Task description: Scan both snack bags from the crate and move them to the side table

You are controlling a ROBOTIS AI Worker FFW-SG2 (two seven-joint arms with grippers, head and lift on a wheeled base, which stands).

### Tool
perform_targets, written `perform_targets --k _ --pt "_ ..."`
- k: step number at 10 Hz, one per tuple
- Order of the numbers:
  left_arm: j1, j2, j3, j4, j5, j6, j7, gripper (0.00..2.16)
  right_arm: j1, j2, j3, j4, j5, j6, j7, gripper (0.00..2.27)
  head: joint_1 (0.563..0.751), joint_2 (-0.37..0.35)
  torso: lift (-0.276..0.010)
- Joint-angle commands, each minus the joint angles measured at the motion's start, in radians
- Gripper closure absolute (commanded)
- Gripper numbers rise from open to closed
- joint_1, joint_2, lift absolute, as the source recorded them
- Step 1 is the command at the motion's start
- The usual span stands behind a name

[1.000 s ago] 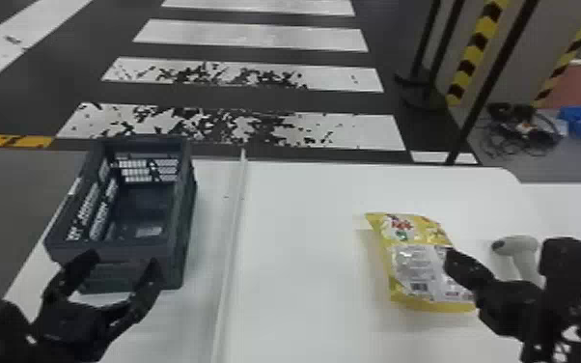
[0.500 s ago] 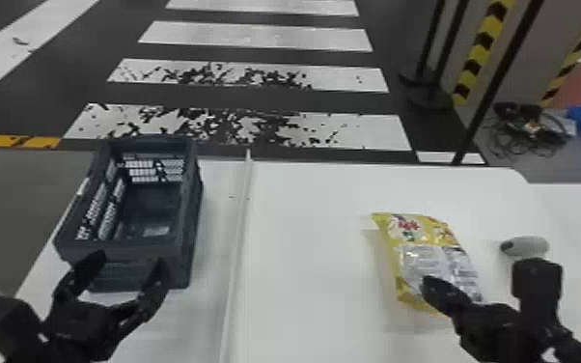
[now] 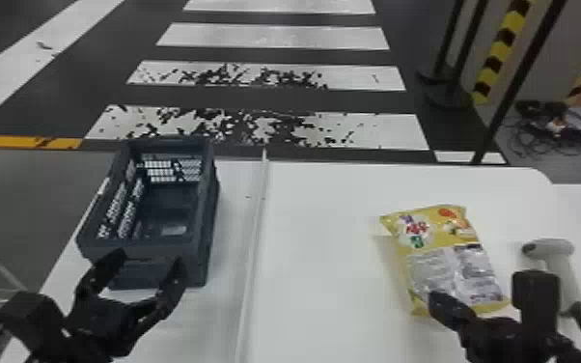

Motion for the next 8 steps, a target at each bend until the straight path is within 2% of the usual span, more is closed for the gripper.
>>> perform_targets --k 1,6,8 --pt "-0.002 0.0 -0.001 0.001 0.0 0.0 0.0 0.04 0.009 0.002 0.002 0.009 -0.001 0.001 0.002 2.2 0.695 0.017 -0.099" --pt "-0.002 0.0 -0.001 0.004 0.0 0.0 0.0 0.04 0.02 0.0 0.025 0.055 0.004 -0.027 0.003 2.2 0.695 0.027 -0.099" --pt "-0.002 0.0 -0.001 0.002 0.0 0.0 0.0 0.04 0.026 0.002 -0.008 -0.037 -0.001 0.004 0.002 2.2 0.695 0.03 -0.099"
